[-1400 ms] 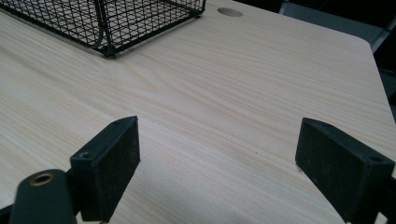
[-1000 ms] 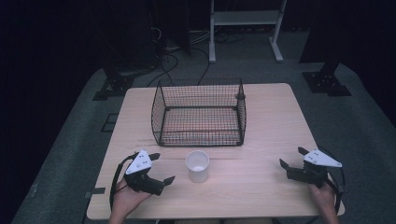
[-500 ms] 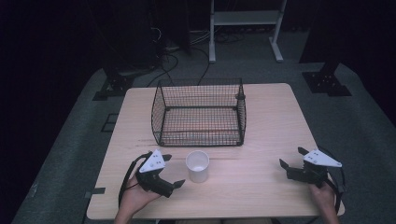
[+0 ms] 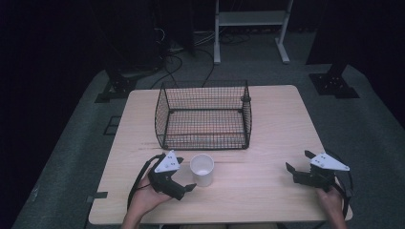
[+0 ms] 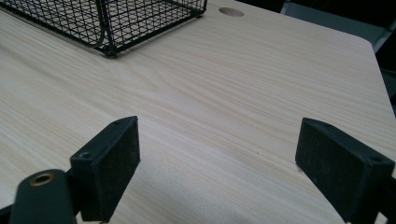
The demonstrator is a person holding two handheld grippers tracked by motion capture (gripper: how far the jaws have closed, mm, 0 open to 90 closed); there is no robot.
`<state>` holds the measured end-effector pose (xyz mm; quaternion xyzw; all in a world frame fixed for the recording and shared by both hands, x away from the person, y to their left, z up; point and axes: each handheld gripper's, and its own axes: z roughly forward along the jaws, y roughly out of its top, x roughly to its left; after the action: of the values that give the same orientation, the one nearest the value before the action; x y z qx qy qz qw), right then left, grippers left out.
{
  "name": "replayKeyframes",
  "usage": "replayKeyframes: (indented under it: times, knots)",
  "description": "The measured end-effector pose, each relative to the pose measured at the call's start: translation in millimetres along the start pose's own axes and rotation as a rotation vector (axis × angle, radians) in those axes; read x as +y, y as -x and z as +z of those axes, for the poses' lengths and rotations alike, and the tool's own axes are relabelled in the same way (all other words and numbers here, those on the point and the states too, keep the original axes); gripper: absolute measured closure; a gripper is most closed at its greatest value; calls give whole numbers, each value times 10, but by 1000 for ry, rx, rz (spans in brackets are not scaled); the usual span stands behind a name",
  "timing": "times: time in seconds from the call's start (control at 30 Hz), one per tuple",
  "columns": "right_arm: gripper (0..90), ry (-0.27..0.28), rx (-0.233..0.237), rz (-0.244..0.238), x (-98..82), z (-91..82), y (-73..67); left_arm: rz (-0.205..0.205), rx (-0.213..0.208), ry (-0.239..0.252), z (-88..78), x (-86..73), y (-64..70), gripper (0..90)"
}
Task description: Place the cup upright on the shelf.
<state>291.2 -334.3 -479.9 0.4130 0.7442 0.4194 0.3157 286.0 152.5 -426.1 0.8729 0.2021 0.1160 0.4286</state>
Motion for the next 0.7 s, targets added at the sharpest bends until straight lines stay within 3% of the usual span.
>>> replayKeyframes:
  times: [0.7]
  knots:
    - [131,2,3,-9,0,1,-6,27,-38,-93,355,177,6,38]
